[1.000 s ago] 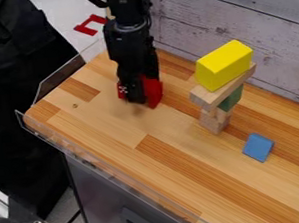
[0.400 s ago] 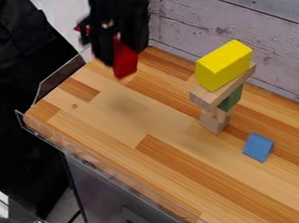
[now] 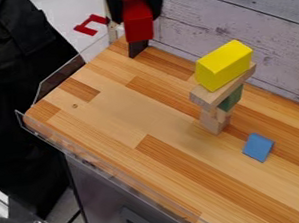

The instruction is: Put the red arc on top of the yellow prism

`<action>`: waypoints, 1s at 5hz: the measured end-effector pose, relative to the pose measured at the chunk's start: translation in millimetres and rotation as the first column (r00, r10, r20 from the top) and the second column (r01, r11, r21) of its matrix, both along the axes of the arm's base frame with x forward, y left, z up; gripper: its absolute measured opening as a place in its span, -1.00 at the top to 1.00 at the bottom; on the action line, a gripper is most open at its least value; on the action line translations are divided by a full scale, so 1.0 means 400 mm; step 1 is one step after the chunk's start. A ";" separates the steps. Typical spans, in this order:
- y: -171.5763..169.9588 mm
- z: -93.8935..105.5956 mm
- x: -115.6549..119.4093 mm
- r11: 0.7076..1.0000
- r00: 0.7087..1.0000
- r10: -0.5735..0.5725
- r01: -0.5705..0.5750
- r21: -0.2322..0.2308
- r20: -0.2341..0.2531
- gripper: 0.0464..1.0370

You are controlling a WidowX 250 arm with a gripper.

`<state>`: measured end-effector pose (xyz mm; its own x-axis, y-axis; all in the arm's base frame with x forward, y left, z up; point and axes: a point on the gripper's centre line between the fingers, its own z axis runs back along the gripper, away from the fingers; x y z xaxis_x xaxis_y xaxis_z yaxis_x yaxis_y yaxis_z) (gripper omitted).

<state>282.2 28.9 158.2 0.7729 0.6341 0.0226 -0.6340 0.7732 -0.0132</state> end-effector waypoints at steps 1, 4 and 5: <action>-0.037 -0.009 0.039 0.968 0.970 -0.243 0.242 -0.072 -0.009 -0.07; -0.170 -0.028 0.108 0.529 0.529 -0.848 0.848 -0.028 -0.005 -0.07; -0.193 -0.012 0.079 0.314 0.315 -0.949 0.948 -0.045 -0.004 -0.07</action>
<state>313.9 -48.2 153.3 0.8454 -0.5340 -0.0092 0.5331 0.8448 -0.0460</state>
